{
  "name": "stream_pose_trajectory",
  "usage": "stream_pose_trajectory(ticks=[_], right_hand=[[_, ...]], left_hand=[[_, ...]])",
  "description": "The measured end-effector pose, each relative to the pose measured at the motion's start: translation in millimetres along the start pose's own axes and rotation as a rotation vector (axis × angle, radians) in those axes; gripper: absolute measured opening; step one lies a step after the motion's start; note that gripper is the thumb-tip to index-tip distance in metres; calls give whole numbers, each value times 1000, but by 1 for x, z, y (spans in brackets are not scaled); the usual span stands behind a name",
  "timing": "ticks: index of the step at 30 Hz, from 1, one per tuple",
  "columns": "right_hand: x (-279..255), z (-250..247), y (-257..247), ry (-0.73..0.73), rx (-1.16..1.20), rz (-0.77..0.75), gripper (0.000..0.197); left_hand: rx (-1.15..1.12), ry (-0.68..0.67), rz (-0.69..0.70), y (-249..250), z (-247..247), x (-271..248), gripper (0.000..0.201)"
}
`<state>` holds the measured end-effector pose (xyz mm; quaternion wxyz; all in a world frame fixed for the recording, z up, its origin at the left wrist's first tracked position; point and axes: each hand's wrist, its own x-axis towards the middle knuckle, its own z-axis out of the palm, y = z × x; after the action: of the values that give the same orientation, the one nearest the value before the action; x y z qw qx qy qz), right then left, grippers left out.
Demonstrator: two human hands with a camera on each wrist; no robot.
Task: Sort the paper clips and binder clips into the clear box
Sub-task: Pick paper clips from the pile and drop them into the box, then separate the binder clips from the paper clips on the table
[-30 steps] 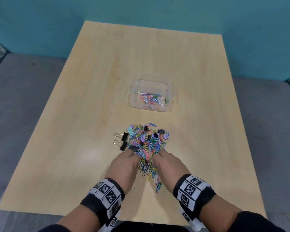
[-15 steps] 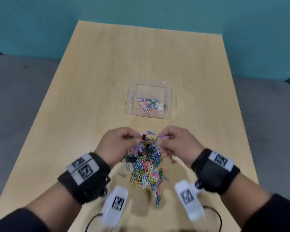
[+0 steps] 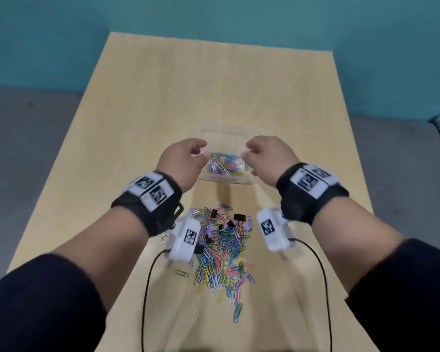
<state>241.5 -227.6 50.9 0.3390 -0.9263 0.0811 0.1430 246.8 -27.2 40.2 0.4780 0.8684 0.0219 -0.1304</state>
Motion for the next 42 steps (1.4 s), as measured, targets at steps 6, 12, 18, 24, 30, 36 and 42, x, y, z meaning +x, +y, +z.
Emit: stream_pose_trajectory(ticks=[6,12,18,24,30,36,42], right_hand=[[-140,25,56,-401,-124,-133,13],[-207,81,67,-888,-170,-187,15],[-193,123,58,-492,70,-96,7],[-212,111,75,-165,-202,-45,41],[-201,129,59,-131,-485,-158,81],[-201,131,55,-122,-564,-303,60],[-177,131,51,-125,-603,-390,64]], left_hand=[[179,-396,-63,-64,-19,-133,8],[248,-799,-129,-106,7,-212,20],[252,-343,56,-100,46,-199,4],[578,-211,137,-104,45,-214,50],[749,-239,253,-98,66,-204,81],[792,-247,292,-98,61,-199,58],[840,-282,342,-104,59,-194,55]])
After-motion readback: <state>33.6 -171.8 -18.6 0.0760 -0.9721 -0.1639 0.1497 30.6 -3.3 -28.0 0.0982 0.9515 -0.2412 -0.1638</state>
